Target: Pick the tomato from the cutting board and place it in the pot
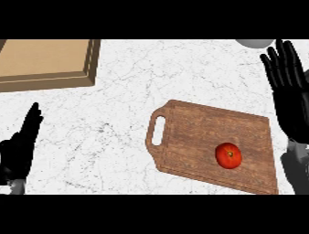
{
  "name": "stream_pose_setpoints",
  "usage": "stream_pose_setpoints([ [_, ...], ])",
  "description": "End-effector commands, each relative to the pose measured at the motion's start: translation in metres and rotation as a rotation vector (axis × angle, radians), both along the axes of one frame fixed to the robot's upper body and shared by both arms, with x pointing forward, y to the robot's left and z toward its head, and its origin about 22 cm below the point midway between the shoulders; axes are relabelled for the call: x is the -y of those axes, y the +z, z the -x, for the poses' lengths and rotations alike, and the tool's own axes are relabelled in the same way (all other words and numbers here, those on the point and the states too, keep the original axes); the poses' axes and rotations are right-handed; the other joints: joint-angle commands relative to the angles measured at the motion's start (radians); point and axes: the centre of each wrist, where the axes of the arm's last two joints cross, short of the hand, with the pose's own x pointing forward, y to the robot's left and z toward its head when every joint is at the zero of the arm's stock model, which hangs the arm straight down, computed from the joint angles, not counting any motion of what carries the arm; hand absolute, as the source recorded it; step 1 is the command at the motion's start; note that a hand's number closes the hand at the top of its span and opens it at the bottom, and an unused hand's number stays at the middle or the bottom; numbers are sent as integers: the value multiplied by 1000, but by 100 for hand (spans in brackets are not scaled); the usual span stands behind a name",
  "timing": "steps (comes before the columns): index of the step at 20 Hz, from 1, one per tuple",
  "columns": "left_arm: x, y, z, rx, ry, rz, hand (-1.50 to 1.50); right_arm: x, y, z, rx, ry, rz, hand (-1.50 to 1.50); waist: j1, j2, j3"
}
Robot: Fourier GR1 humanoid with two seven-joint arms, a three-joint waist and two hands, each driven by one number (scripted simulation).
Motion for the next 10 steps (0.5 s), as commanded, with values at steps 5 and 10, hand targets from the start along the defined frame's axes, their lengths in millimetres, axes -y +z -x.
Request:
stream_pose_setpoints([
  [5,40,13,-14,216,-20,151,0,53,28,48,460,-20,176,150,-102,-47,-2],
  [10,62,4,1,235,-93,254,0,113,-52,97,236,-604,350,-150,-91,-35,-2],
])
